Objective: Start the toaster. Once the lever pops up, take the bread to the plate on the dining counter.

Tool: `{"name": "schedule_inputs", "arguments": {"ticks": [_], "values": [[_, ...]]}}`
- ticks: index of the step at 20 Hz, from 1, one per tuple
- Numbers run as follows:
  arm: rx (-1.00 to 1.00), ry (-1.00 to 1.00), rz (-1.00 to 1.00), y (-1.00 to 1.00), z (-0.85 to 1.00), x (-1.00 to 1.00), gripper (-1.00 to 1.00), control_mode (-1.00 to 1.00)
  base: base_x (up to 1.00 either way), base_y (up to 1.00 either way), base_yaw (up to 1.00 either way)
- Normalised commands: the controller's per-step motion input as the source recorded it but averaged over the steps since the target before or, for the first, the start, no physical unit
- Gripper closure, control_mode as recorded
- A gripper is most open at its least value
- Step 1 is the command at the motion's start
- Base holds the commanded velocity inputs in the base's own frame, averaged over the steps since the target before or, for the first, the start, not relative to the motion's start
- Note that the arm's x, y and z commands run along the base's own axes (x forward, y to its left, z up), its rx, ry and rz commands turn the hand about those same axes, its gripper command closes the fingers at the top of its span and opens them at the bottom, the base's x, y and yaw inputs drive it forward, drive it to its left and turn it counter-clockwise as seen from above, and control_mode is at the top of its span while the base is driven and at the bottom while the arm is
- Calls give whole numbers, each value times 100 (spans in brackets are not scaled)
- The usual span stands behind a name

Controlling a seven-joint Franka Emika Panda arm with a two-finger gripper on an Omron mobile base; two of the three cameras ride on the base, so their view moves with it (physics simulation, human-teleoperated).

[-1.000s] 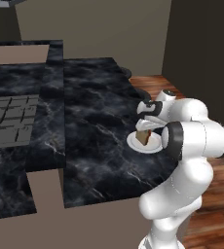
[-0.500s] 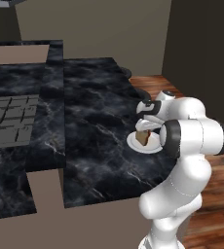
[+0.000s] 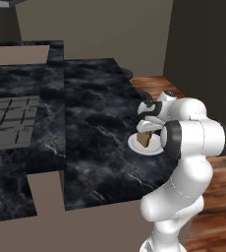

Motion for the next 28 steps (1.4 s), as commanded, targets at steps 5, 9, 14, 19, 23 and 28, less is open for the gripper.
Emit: {"name": "schedule_inputs", "arguments": {"ticks": [5, 9, 14, 19, 23, 28], "values": [[0, 0, 0, 0, 0, 0, -100, -100, 0, 0, 0], [0, 0, 0, 0, 0, 0, -100, -100, 0, 0, 0], [0, 0, 0, 0, 0, 0, -100, -100, 0, 0, 0], [0, 0, 0, 0, 0, 0, -100, -100, 0, 0, 0], [0, -1, 0, 0, 2, -1, -100, -100, 0, 0, 0], [0, -3, 0, 0, 16, -9, -100, -100, 0, 0, 0]]}}
